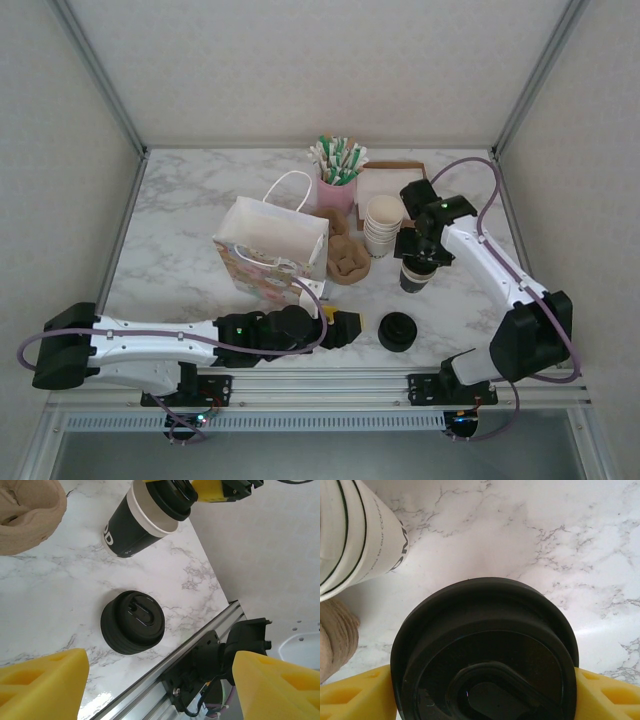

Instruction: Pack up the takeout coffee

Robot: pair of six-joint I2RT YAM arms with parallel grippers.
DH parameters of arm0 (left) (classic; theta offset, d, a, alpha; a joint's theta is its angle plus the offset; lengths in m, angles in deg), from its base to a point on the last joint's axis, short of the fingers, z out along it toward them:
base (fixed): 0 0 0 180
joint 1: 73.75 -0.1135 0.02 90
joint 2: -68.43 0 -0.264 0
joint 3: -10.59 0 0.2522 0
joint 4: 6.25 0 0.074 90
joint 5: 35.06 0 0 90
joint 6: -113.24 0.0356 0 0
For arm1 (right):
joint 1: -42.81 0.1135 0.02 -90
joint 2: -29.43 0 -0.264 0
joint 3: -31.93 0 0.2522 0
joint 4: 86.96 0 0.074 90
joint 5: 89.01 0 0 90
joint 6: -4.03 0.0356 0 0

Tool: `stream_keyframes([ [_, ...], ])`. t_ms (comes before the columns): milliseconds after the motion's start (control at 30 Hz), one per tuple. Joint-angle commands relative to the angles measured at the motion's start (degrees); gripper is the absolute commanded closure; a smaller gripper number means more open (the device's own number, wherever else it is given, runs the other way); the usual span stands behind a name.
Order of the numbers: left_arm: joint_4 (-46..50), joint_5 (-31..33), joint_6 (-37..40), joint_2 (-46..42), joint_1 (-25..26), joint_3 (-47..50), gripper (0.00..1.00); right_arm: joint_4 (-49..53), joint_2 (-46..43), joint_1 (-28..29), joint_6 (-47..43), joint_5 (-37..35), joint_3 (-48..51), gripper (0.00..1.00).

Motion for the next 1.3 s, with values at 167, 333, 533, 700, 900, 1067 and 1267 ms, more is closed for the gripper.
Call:
stream_keyframes([
  [167,0.48,2.63,0.58,1.01,0.51,0.44,0.24,0.12,1.55,-0.46,-1.73,-0.43,0.72,0.23],
  [333,1.05,3.56,0.28,1.25,0.48,0.3,0.24,0.23,1.23,-0.4,-2.23,-0.05,1.22,0.22],
  [533,2.0,5.11,-0.46,1.22,0.5,0.38,0.23,0.66,2.2,-0.42,-2.65,0.16,1.4,0.2],
  [700,1.92,5.1,-0.82,1.66,0.49,0.28,0.23,0.82,2.35,-0.42,-2.86,1.07,1.33,0.2],
  [900,2.1,5.02,-0.78,1.94,0.47,0.02,0.23,1.83,2.56,-0.32,-3.1,0.3,1.54,0.18],
  [1067,2.58,5.68,-1.35,2.3,0.46,-0.07,0.22,2.03,2.6,-0.33,-3.11,-0.3,1.74,0.16],
  [1267,3.06,5.81,-1.01,2.56,0.47,-0.64,0.22,2.06,2.43,-0.32,-3.07,0.36,1.39,0.11],
])
